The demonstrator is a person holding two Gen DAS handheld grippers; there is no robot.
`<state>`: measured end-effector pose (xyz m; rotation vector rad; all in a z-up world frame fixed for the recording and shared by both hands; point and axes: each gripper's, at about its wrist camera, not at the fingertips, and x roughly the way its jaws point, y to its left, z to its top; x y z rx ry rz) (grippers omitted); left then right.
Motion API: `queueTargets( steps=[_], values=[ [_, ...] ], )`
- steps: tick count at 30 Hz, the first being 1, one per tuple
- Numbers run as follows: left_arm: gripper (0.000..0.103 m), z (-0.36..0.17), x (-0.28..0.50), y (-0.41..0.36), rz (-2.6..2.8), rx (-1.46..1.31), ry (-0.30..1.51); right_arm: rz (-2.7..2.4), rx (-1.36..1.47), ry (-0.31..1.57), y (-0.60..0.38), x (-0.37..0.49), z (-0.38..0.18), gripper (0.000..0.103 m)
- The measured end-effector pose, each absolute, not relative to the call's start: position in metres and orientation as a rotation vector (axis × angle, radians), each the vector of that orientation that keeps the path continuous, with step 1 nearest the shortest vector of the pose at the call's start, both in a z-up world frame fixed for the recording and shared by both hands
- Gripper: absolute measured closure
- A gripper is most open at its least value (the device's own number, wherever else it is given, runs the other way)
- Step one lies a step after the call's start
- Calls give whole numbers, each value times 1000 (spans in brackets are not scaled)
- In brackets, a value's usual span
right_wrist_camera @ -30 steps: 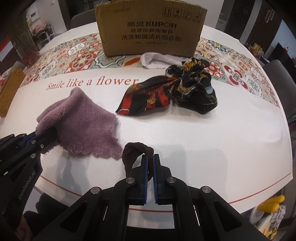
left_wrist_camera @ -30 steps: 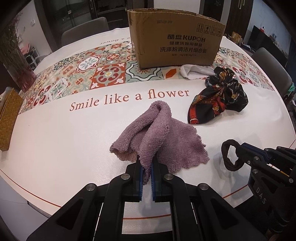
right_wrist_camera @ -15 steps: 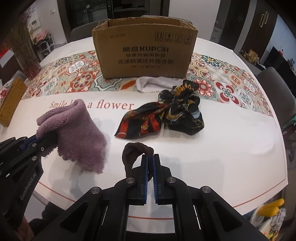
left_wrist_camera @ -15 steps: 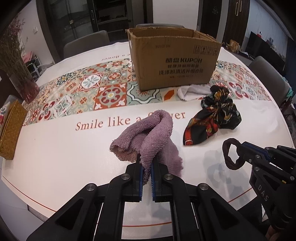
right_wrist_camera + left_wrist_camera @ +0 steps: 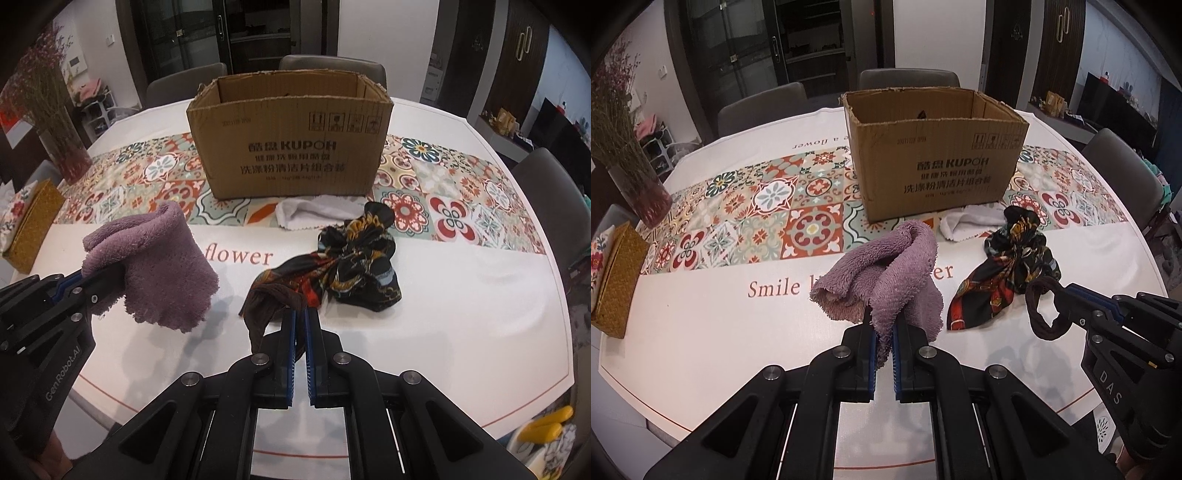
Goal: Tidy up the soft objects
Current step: 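Carry the mauve towel and hair tie toward the box with both tools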
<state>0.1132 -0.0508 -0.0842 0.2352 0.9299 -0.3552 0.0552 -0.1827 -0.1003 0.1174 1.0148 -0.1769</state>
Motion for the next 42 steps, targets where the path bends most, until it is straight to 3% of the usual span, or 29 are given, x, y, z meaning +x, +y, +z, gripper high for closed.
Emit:
queueTargets(
  steps=[42],
  values=[
    [95, 36, 196, -100, -351, 236, 787, -136, 169, 853, -234, 141, 5, 97]
  ],
)
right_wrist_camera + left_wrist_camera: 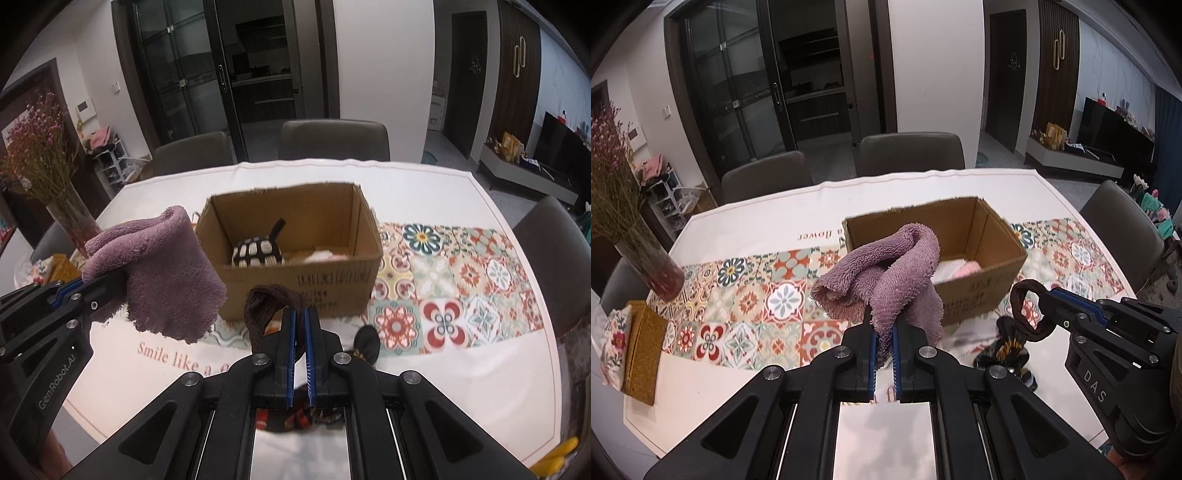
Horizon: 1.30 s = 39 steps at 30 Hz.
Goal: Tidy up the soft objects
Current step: 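Carry the mauve towel and hair tie toward the box with both tools, then lower the mauve towel into the box and open the left tool while the right tool releases the hair tie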
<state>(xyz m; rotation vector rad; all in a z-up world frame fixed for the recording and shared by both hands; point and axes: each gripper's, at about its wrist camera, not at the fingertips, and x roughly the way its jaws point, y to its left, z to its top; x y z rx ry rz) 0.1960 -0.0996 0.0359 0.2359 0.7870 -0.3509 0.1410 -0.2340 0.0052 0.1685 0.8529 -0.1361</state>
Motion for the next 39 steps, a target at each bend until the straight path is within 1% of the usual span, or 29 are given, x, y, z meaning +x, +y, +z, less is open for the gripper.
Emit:
queueTargets(
  steps=[16, 39],
  values=[
    [95, 66, 235, -120, -369, 248, 746, -131, 181, 816, -251, 183, 31, 97],
    [95, 56, 303, -138, -381, 223, 771, -159, 173, 809, -270, 244, 35, 97]
  ],
)
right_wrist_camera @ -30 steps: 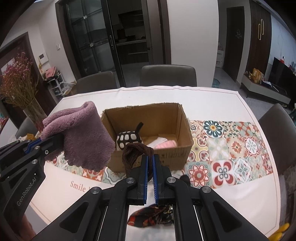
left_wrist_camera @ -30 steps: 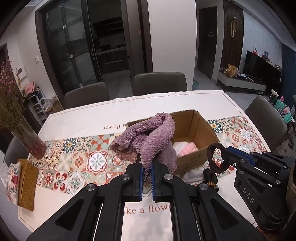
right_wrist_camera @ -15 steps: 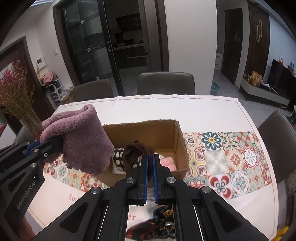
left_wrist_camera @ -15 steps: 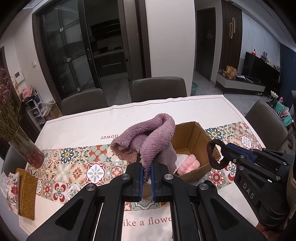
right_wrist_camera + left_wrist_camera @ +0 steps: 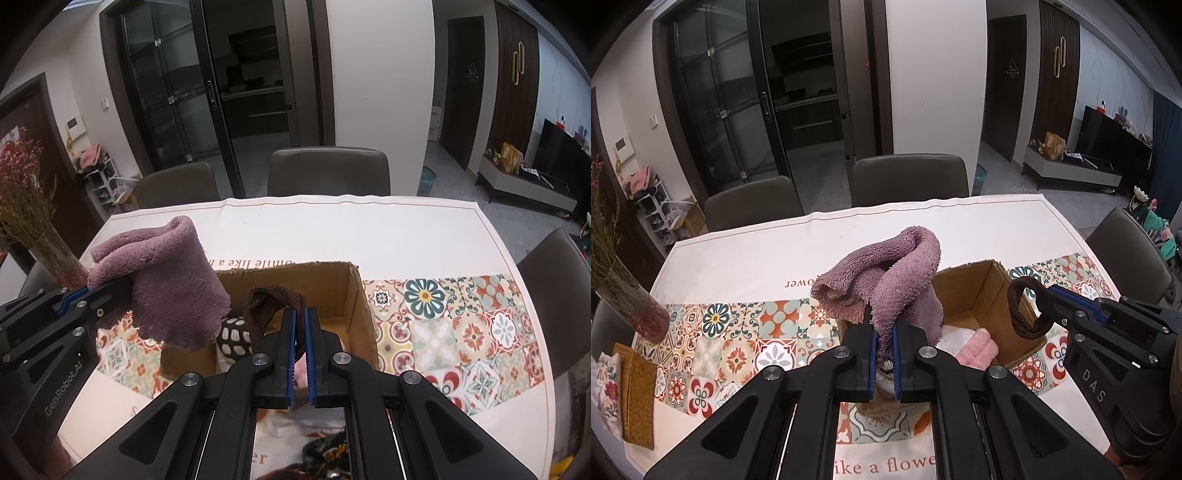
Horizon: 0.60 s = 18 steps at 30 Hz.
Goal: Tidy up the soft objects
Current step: 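Lower the mauve towel into the box and open the left tool while the right tool releases the hair tie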
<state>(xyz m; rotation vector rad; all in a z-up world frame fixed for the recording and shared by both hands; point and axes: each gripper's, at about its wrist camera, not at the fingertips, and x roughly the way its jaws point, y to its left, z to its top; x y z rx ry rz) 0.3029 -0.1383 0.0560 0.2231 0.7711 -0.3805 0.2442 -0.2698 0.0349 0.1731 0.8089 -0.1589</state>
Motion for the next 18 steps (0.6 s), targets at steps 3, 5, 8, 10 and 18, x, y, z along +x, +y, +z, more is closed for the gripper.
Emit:
queueTargets(
  steps=[3, 5, 8, 10, 18],
  values=[
    [95, 53, 310, -141, -381, 221, 774, -160, 172, 810, -271, 249, 34, 97],
    [95, 49, 313, -142, -383, 219, 784, -161, 170, 812, -272, 255, 34, 97],
    [95, 39, 321, -144, -384, 221, 809, -163, 172, 820, -273, 262, 29, 97],
    [95, 33, 325, -145, -386, 220, 824, -163, 176, 829, -274, 265, 25, 97],
    [95, 13, 339, -149, -398, 216, 868, -161, 184, 862, -275, 277, 9, 97]
  ],
)
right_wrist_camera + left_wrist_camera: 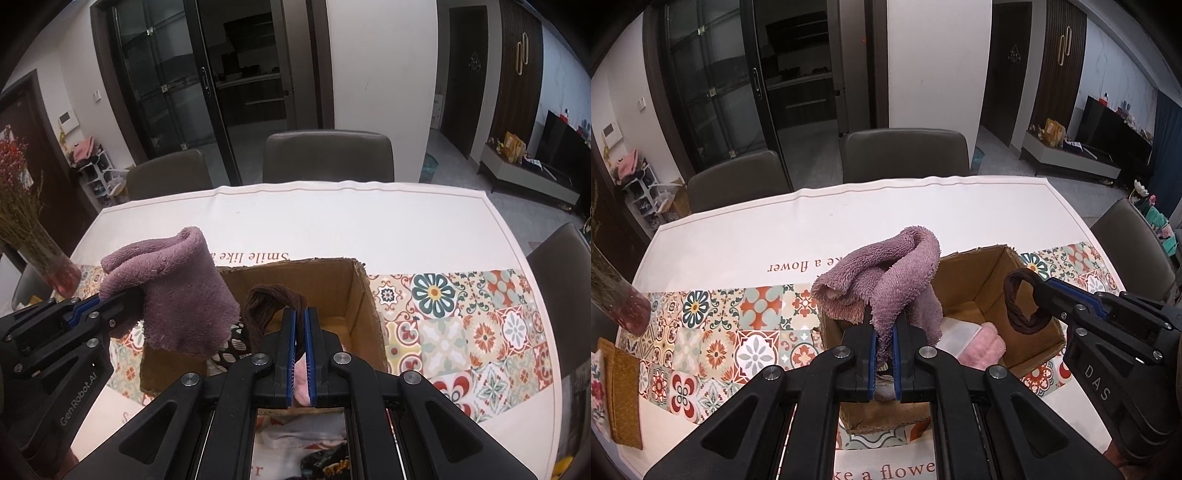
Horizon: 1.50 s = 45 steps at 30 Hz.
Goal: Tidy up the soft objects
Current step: 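Lower the mauve towel into the box and open the left tool while the right tool releases the hair tie, then withdraw both tools from the box toward the scarf and white cloth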
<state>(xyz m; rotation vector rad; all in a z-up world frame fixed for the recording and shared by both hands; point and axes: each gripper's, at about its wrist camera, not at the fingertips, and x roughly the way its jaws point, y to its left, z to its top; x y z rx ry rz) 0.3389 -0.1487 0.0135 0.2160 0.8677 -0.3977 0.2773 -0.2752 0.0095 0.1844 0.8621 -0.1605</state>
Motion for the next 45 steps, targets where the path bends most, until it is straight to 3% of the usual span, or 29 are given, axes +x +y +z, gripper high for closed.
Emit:
queueTargets(
  steps=[15, 21, 26, 28, 31, 33, 45],
  values=[
    [94, -29, 354, -154, -404, 232, 966, -141, 201, 937, -277, 298, -23, 96],
    [89, -35, 357, -152, -388, 223, 996, -143, 209, 954, -278, 300, -31, 96],
    [52, -31, 355, -149, -362, 227, 973, -153, 212, 951, -278, 299, -30, 94],
    [47, -28, 353, -148, -358, 225, 965, -163, 213, 950, -279, 299, -28, 90],
    [41, -26, 352, -146, -343, 224, 957, -176, 208, 942, -280, 297, -26, 65],
    [41, -24, 352, -144, -331, 229, 952, -188, 203, 933, -279, 295, -23, 42],
    [14, -14, 344, -136, -286, 228, 925, -236, 194, 917, -283, 286, -12, 38]
  ],
)
